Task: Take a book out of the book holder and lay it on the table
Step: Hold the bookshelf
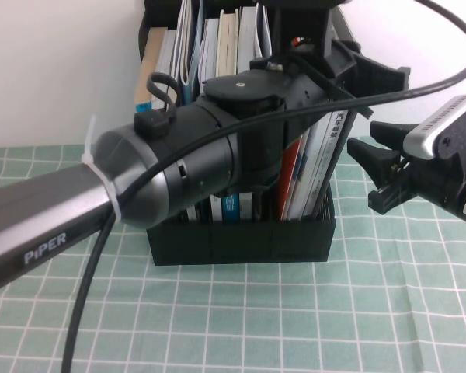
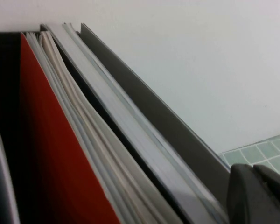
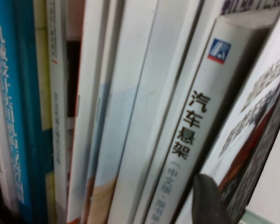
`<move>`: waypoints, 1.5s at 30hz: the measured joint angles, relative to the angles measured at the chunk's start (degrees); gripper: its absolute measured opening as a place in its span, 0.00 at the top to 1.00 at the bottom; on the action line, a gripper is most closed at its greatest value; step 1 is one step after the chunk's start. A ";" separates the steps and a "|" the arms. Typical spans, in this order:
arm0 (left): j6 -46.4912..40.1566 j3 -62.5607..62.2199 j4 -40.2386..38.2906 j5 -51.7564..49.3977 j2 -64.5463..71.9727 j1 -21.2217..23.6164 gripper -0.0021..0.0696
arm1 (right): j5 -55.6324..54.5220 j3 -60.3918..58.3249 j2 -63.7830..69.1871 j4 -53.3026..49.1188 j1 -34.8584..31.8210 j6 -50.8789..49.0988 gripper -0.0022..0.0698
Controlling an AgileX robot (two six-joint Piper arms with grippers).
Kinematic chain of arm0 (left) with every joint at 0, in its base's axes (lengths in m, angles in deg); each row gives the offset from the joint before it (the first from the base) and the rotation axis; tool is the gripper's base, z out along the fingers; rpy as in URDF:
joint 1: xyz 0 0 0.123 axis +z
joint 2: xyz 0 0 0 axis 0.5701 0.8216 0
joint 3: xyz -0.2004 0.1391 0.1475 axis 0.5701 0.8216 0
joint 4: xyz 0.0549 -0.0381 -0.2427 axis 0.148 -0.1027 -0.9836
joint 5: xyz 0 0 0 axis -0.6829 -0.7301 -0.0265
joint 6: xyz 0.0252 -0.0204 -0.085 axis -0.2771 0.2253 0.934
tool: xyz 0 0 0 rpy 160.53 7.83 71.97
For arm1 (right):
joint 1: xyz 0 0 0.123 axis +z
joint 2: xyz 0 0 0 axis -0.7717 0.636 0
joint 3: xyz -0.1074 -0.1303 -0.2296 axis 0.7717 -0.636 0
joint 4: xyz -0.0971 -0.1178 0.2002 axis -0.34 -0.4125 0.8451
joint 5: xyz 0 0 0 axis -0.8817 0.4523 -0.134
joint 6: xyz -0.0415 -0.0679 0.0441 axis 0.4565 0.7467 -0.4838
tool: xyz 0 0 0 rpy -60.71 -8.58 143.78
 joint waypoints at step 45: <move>-11.45 -1.23 1.34 12.00 1.70 0.00 0.97 | -4.30 0.98 0.00 -2.56 0.00 -3.63 0.57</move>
